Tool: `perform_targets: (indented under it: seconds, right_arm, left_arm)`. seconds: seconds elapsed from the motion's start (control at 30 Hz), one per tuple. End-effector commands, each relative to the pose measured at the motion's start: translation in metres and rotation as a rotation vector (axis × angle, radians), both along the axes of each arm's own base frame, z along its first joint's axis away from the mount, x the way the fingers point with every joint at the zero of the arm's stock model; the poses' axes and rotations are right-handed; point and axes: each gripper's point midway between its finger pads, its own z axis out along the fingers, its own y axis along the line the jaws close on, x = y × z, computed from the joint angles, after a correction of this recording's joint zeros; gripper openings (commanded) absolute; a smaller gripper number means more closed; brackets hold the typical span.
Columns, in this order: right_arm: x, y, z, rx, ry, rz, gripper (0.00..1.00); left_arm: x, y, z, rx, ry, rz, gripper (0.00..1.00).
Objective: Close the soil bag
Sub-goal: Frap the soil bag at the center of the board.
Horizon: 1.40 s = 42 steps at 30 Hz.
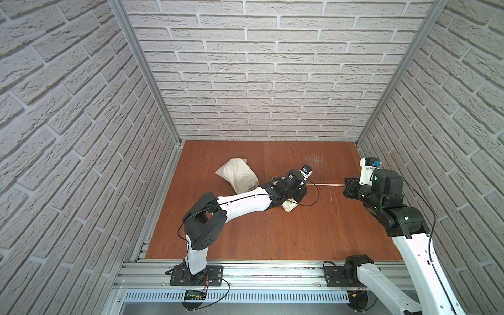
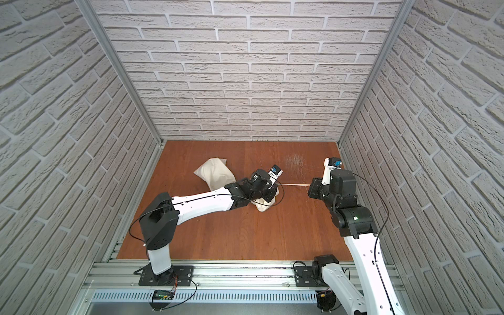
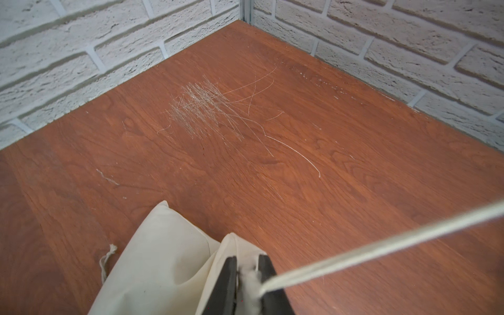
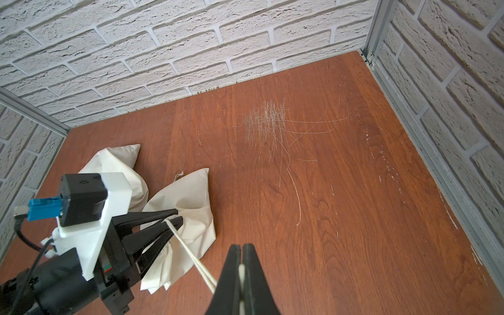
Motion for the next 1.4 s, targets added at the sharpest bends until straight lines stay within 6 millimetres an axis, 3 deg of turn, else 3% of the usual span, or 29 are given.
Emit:
perform_targets:
  seconds: [0.0,0.13,0.27,0.33,0.4,0.5,0.6,0.67,0.77,0.9,1.0,1.13,1.27,1.37]
  right_arm:
    - [-0.006,-0.070,0.094,-0.067,-0.346,-0.355,0.03]
    - [0.002,-0.063,0.088,-0.040,-0.346,-0.320,0.03]
    - [0.006,-0.062,0.087,-0.045,-0.340,-0.313,0.03]
    - [0.008,-0.060,0.087,-0.038,-0.343,-0.300,0.03]
    - [0.011,-0.057,0.084,-0.028,-0.340,-0.286,0.03]
    - [0.022,-0.046,0.076,0.004,-0.328,-0.233,0.03]
    - [0.034,-0.030,0.069,0.050,-0.320,-0.156,0.03]
    - [0.040,-0.021,0.065,0.068,-0.309,-0.104,0.03]
    - [0.049,-0.007,0.060,0.097,-0.301,-0.034,0.03]
    - [0.056,0.005,0.053,0.115,-0.283,0.026,0.03]
    - [0.056,0.005,0.047,0.107,-0.269,0.032,0.03]
    - [0.052,0.004,0.044,0.099,-0.267,0.029,0.03]
    - [0.049,0.004,0.047,0.097,-0.274,0.032,0.03]
    - [0.045,0.002,0.051,0.088,-0.282,0.023,0.03]
  left_arm:
    - [-0.001,0.220,-0.141,0.660,0.313,0.462,0.22]
    - [-0.007,0.220,-0.151,0.635,0.345,0.474,0.25]
    - [-0.015,0.225,-0.168,0.595,0.417,0.516,0.12]
    - [-0.012,0.236,-0.169,0.592,0.427,0.570,0.01]
    - [-0.002,0.249,-0.165,0.573,0.425,0.635,0.00]
    - [0.022,0.285,-0.135,0.560,0.350,0.776,0.00]
    - [0.043,0.321,-0.086,0.512,0.236,0.903,0.00]
    - [0.052,0.324,-0.054,0.488,0.129,0.905,0.13]
    - [0.055,0.278,-0.038,0.464,0.007,0.740,0.29]
    - [0.045,0.200,-0.050,0.400,-0.009,0.479,0.47]
    - [0.027,0.148,-0.045,0.357,-0.051,0.294,0.73]
    - [0.002,0.090,-0.022,0.249,-0.088,0.058,0.97]
    - [-0.013,0.051,0.009,0.179,-0.131,-0.117,0.98]
    - [-0.035,0.014,0.029,0.100,-0.113,-0.319,0.98]
